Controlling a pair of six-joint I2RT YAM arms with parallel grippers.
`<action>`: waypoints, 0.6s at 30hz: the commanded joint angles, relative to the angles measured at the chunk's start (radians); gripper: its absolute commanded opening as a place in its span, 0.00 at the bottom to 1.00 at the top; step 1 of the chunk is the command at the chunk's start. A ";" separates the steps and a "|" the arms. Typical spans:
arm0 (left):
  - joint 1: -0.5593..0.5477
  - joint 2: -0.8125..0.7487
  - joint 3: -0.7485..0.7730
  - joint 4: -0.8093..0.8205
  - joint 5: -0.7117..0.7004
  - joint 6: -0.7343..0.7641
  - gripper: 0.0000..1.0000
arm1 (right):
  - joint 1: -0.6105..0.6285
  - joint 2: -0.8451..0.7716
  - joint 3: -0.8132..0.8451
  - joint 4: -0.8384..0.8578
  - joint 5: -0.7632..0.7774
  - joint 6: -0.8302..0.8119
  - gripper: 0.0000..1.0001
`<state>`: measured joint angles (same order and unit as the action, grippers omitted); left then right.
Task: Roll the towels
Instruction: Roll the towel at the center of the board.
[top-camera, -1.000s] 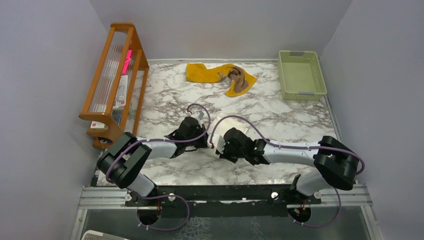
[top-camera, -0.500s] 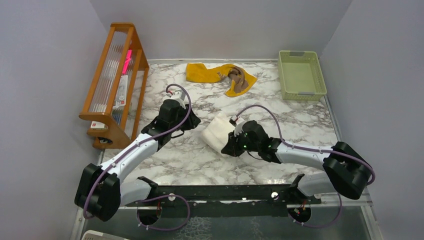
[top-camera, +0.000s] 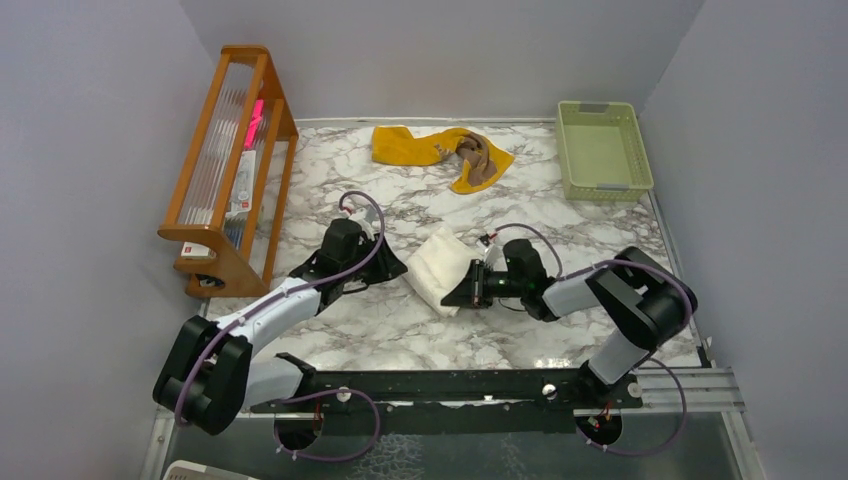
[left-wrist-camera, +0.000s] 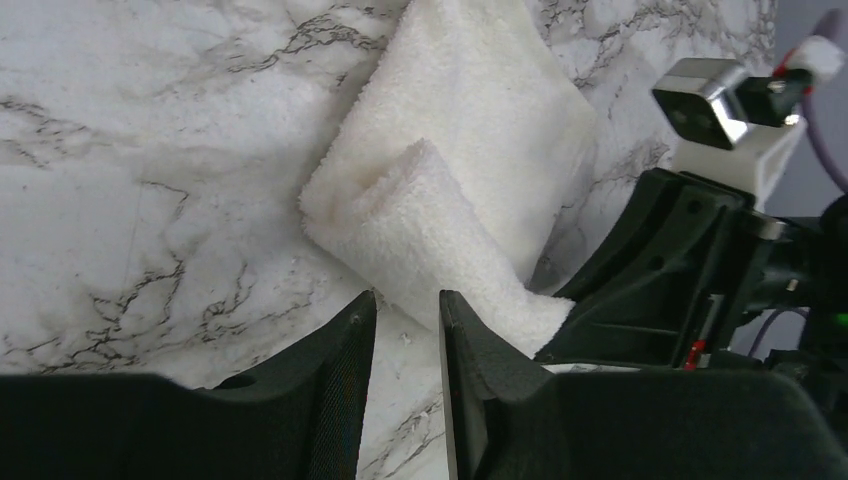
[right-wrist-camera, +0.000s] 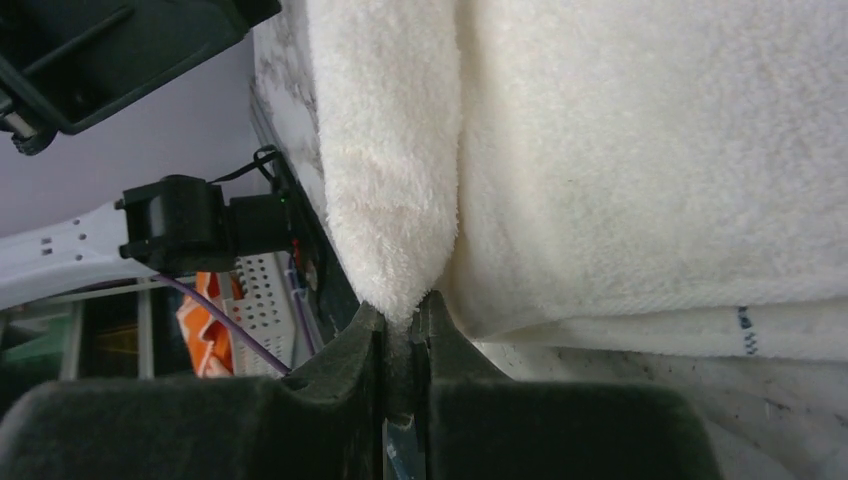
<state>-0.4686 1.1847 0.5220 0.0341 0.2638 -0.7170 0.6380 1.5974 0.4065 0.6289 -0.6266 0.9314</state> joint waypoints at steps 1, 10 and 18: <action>-0.003 0.037 0.008 0.147 0.130 -0.053 0.32 | -0.029 0.141 -0.007 0.242 -0.201 0.177 0.01; -0.005 0.131 -0.005 0.277 0.235 -0.113 0.32 | -0.038 0.243 0.042 0.191 -0.200 0.179 0.01; -0.006 0.279 0.006 0.345 0.245 -0.121 0.31 | -0.038 0.215 0.109 -0.043 -0.150 0.060 0.01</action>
<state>-0.4713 1.4040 0.5224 0.3080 0.4778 -0.8253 0.6018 1.8320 0.4889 0.7158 -0.8017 1.0607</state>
